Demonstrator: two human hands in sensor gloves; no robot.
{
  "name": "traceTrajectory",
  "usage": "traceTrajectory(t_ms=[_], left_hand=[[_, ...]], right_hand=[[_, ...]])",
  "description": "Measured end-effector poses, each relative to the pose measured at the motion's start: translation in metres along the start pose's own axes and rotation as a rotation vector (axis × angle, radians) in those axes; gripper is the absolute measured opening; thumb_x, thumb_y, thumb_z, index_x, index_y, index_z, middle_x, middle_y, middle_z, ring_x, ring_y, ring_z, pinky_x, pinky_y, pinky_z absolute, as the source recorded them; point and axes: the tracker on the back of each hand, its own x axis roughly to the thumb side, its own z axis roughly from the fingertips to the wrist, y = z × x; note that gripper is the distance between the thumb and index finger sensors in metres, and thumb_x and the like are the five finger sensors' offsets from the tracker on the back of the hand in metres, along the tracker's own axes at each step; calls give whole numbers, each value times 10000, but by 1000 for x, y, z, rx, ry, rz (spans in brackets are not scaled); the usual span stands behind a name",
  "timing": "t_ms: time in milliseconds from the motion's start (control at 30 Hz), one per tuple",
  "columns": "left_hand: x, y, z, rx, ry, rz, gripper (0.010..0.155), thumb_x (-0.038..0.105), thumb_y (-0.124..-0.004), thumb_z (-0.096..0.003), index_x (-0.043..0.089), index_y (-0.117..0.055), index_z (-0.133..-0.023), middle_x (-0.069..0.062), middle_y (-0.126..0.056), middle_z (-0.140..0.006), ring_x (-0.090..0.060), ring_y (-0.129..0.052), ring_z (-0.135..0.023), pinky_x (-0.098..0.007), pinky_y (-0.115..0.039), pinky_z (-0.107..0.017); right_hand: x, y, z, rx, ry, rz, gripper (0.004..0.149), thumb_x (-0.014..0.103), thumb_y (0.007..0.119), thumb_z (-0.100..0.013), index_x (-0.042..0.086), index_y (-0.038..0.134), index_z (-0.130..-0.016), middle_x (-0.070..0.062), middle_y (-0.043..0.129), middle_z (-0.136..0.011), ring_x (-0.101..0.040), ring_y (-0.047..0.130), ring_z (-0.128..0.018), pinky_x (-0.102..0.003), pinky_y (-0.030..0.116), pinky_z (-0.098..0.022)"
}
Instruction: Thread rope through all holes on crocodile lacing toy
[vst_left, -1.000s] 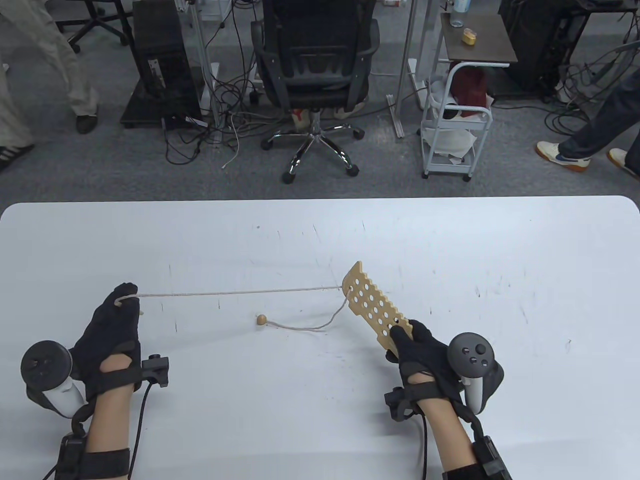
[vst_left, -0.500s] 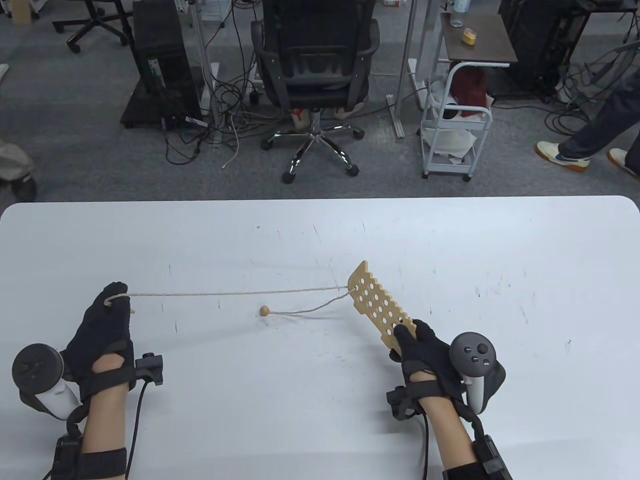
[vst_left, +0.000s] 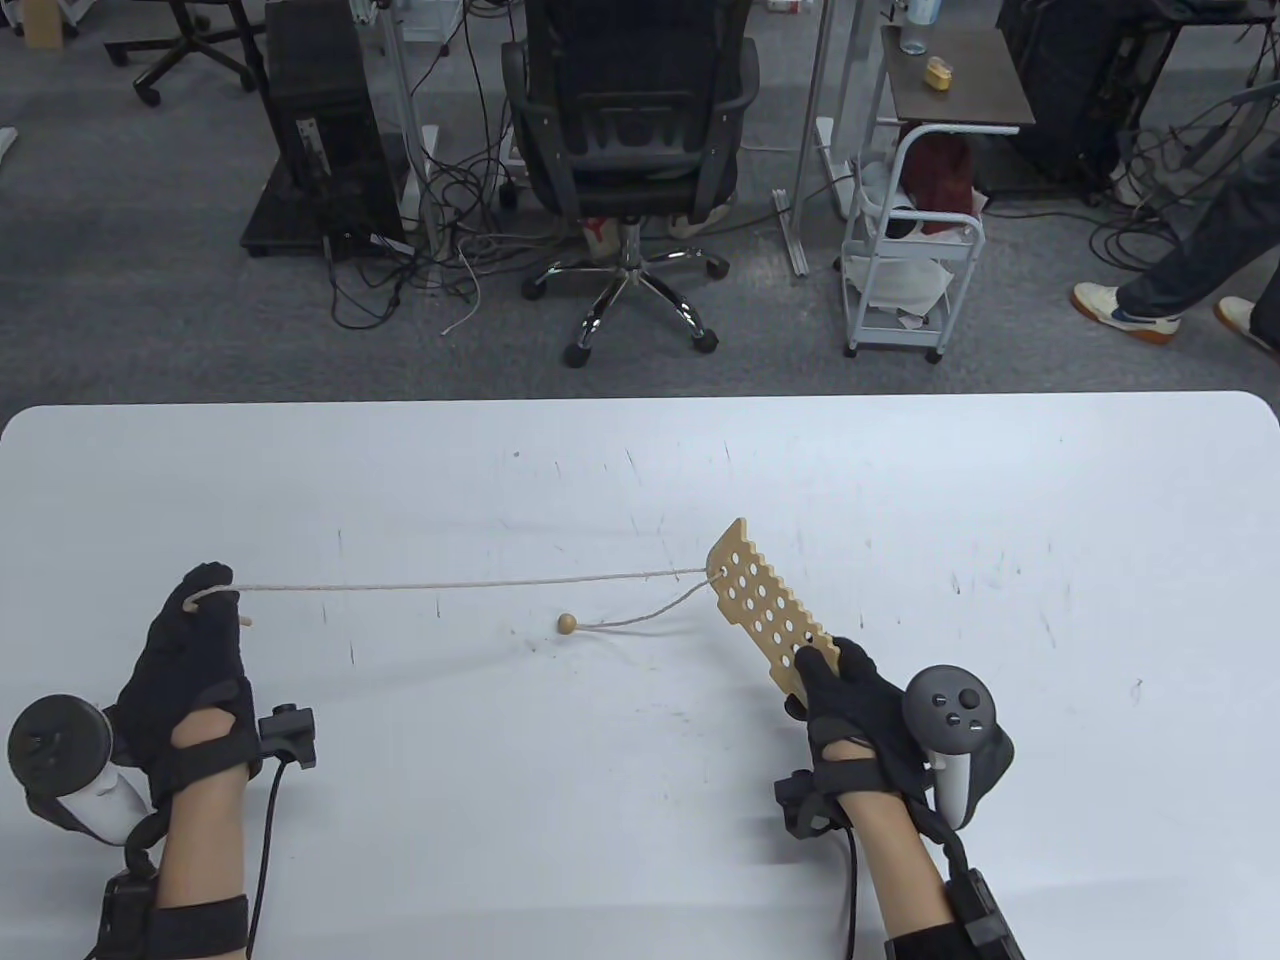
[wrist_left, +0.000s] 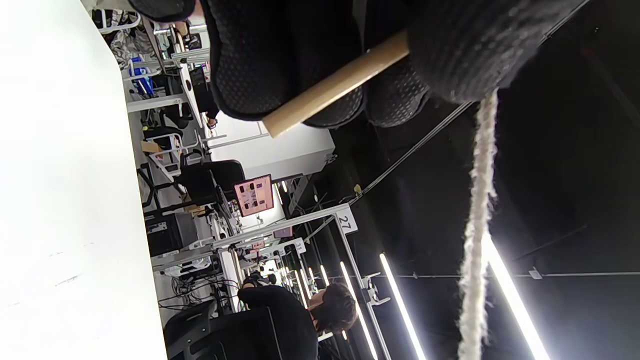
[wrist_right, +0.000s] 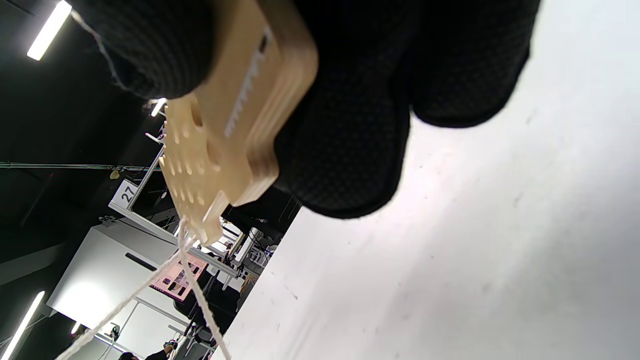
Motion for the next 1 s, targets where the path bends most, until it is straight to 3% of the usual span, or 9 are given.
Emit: traceTrajectory(t_ms=[533, 833, 1000], left_hand=[[2, -2, -2, -56, -28, 33, 538, 533, -747, -481, 312, -772, -972, 39, -817, -910, -251, -816, -859, -562, -486, -789], [7, -19, 1, -134, -80, -39, 558, 484, -817, -445, 264, -790, -958, 65, -992, -662, -215, -998, -623, -563, -594, -748], [9, -30, 3, -172, -116, -99, 542, 466, -859, -417, 245, -855, -912, 58, -1076, -604, -217, -1064, -566, -544, -644, -728]], right_hand=[[-4, -2, 0, -11, 21, -34, 463, 426, 783, -450, 166, 798, -832, -79, 1017, -655, -256, 1090, -449, -489, 835, -428], [-1, 1, 1, 22, -9, -47, 464, 427, 791, -447, 160, 804, -827, -80, 1024, -643, -255, 1092, -438, -487, 838, -422], [2, 6, 2, 48, -26, -33, 463, 427, 792, -448, 157, 806, -825, -81, 1029, -633, -250, 1097, -428, -483, 844, -416]])
